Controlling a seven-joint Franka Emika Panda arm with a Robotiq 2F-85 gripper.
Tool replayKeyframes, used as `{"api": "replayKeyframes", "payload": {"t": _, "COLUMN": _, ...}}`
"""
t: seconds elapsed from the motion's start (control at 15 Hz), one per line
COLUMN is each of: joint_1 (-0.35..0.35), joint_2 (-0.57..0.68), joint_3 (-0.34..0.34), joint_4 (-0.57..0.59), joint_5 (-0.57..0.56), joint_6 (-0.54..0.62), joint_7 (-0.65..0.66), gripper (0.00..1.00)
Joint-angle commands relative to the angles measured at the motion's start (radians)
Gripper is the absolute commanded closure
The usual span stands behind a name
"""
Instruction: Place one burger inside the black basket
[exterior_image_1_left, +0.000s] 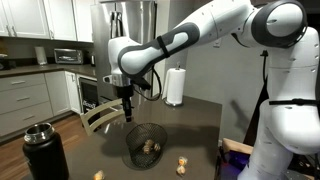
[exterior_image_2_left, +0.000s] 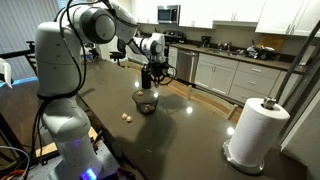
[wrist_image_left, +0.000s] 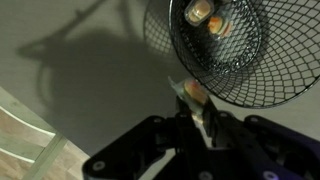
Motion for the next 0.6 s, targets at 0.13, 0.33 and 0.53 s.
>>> {"api": "replayKeyframes", "payload": {"t": 0.13, "joint_1": -0.02, "joint_2": -0.187, "joint_3": -0.012, "joint_4": -0.221, "joint_5": 0.074, "joint_6": 0.027, "joint_7": -0.022, "gripper": 0.91}}
{"api": "replayKeyframes", "payload": {"t": 0.33, "joint_1": -0.014, "joint_2": -0.23, "joint_3": -0.028, "joint_4": -0.275, "joint_5": 0.114, "joint_6": 0.014, "joint_7": -0.033, "gripper": 0.91}}
{"api": "replayKeyframes", "payload": {"t": 0.53, "joint_1": -0.009, "joint_2": -0.237, "joint_3": -0.039, "joint_4": -0.292, "joint_5": 0.143, "joint_6": 0.001, "joint_7": -0.039, "gripper": 0.91}}
